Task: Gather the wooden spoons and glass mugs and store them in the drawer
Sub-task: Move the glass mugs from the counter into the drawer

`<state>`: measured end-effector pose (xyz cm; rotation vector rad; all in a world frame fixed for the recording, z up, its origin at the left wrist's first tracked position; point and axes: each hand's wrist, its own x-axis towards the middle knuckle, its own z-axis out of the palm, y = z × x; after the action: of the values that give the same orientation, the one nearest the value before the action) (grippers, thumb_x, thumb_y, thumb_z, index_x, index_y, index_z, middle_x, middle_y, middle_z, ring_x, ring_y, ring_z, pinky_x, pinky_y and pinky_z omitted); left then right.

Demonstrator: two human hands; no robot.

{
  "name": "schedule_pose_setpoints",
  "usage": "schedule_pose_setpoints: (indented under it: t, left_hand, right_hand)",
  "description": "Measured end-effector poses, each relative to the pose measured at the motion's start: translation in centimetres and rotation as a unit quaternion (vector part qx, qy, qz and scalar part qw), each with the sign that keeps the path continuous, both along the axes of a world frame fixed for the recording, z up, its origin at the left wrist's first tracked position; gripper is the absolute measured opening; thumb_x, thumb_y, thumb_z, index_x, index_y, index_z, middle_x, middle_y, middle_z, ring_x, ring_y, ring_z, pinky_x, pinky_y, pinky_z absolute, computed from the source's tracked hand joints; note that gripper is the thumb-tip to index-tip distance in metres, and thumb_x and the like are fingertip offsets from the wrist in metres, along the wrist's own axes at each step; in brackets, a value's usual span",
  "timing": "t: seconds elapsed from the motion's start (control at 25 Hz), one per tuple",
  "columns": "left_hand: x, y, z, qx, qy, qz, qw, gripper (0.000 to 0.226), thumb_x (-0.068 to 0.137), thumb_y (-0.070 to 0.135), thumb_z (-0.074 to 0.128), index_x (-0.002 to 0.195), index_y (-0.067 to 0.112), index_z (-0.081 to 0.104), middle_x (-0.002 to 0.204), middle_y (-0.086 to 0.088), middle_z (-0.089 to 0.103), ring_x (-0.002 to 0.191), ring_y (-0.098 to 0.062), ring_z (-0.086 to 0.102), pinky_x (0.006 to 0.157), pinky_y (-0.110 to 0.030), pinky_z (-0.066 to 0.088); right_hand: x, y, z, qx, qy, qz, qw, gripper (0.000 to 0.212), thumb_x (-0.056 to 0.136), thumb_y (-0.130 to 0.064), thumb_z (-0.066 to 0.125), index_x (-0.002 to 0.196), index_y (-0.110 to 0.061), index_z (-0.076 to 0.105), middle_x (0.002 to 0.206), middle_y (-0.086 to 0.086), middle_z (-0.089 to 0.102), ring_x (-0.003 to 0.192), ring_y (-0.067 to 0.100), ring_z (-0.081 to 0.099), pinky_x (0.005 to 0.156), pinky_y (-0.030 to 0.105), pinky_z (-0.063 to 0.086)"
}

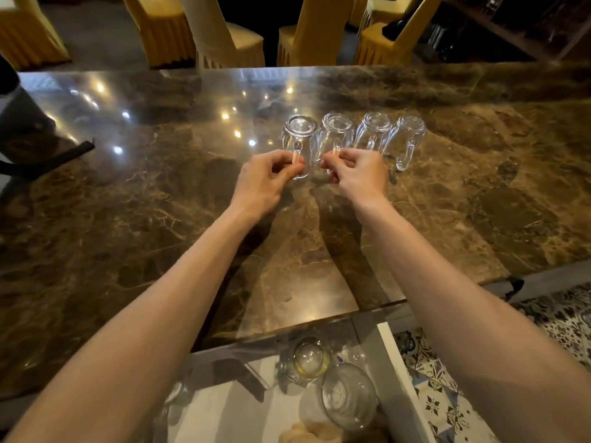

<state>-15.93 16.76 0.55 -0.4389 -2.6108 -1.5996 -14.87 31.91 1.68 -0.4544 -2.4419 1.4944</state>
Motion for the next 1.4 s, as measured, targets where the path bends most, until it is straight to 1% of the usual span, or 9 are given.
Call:
schedule_pose_setpoints:
  t: [0.12,0.24,0.4,0.64,0.88,1.0,1.16,1.24,1.4]
  left_hand:
    - [3.6,-2.8,2.0,0.007,0.034,-0.009,0.999,0.020,0.088,0.022,0.062,0.106,0.017,0.068,0.100,0.003,0.070,0.095,-0.007,0.064,0.087,-0.027,0.052]
    - [8.6,-6.2,4.1,0.015,0.078,-0.014,0.997,0.015,0.087,0.025,0.063,0.101,0.030,0.065,0.097,0.011,0.069,0.092,-0.006,0.066,0.081,-0.022,0.052]
    - [16.5,-10.5,5.8,-0.006,0.091,-0.005,0.996,0.019,0.086,0.028,0.062,0.105,0.029,0.063,0.100,0.015,0.068,0.096,-0.005,0.066,0.083,-0.023,0.053]
    - [26.4,-13.4,3.5,0.040,0.023,0.060,0.997,0.017,0.078,0.021,0.065,0.094,0.028,0.067,0.094,0.022,0.071,0.087,-0.001,0.067,0.076,-0.015,0.053]
    - [32.6,-15.5,-2.0,0.040,-0.095,0.110,0.989,0.024,0.066,0.038,0.071,0.088,0.030,0.074,0.089,0.018,0.074,0.082,-0.002,0.070,0.063,-0.011,0.051]
    - [32.8,-15.8,-5.2,0.063,-0.180,0.096,0.977,0.025,0.066,0.033,0.073,0.090,0.026,0.076,0.089,0.012,0.076,0.086,-0.005,0.070,0.062,-0.013,0.051]
    - [31.6,-15.4,-8.7,0.047,-0.253,0.085,0.963,0.018,0.073,0.021,0.073,0.090,0.026,0.074,0.090,0.010,0.076,0.087,-0.011,0.070,0.064,-0.020,0.055]
    - [30.9,-15.3,-10.2,0.007,-0.269,0.087,0.959,0.018,0.076,0.017,0.073,0.090,0.028,0.073,0.092,0.010,0.075,0.088,-0.011,0.070,0.069,-0.024,0.056]
    - [29.7,-14.7,-12.4,-0.054,-0.293,0.077,0.952,0.015,0.078,0.019,0.074,0.092,0.021,0.075,0.095,0.007,0.074,0.088,-0.003,0.067,0.082,-0.019,0.051]
  right_hand:
    - [3.4,-0.6,1.5,-0.049,0.021,0.054,0.997,0.017,0.084,-0.023,0.068,0.093,-0.009,0.074,0.088,0.003,0.075,0.084,0.011,0.070,0.082,0.036,0.056]
    - [8.2,-1.0,3.3,-0.093,0.039,0.143,0.985,0.019,0.080,-0.021,0.071,0.096,-0.010,0.073,0.087,0.000,0.074,0.079,0.002,0.069,0.072,0.015,0.051]
    - [14.6,-2.1,4.8,-0.094,0.052,0.224,0.969,0.016,0.077,-0.016,0.073,0.093,-0.015,0.072,0.088,-0.007,0.074,0.080,0.002,0.069,0.075,0.015,0.053]
    - [23.6,-5.2,2.8,-0.127,0.028,0.295,0.947,0.022,0.070,-0.021,0.078,0.092,-0.017,0.075,0.085,-0.006,0.076,0.082,0.006,0.071,0.074,0.019,0.056]
    - [29.6,-7.9,-3.7,-0.053,-0.072,0.330,0.940,0.010,0.067,-0.027,0.082,0.075,-0.026,0.077,0.070,-0.021,0.073,0.067,-0.006,0.067,0.063,0.014,0.053]
    - [30.1,-8.9,-7.7,-0.002,-0.139,0.325,0.935,0.008,0.068,-0.026,0.081,0.073,-0.024,0.076,0.054,-0.028,0.064,0.058,-0.010,0.063,0.051,0.007,0.042]
    - [28.6,-9.8,-11.7,0.059,-0.207,0.280,0.935,0.012,0.069,-0.030,0.080,0.071,-0.019,0.075,0.059,-0.010,0.071,0.059,0.002,0.065,0.051,0.014,0.043]
    - [27.8,-10.1,-13.0,0.093,-0.219,0.278,0.931,0.015,0.071,-0.029,0.078,0.069,-0.014,0.074,0.065,0.002,0.073,0.059,0.009,0.063,0.048,0.011,0.037]
    - [27.0,-10.8,-14.6,0.057,-0.271,0.249,0.928,0.011,0.070,-0.021,0.080,0.063,-0.016,0.073,0.059,-0.003,0.067,0.045,-0.005,0.052,0.041,0.004,0.034]
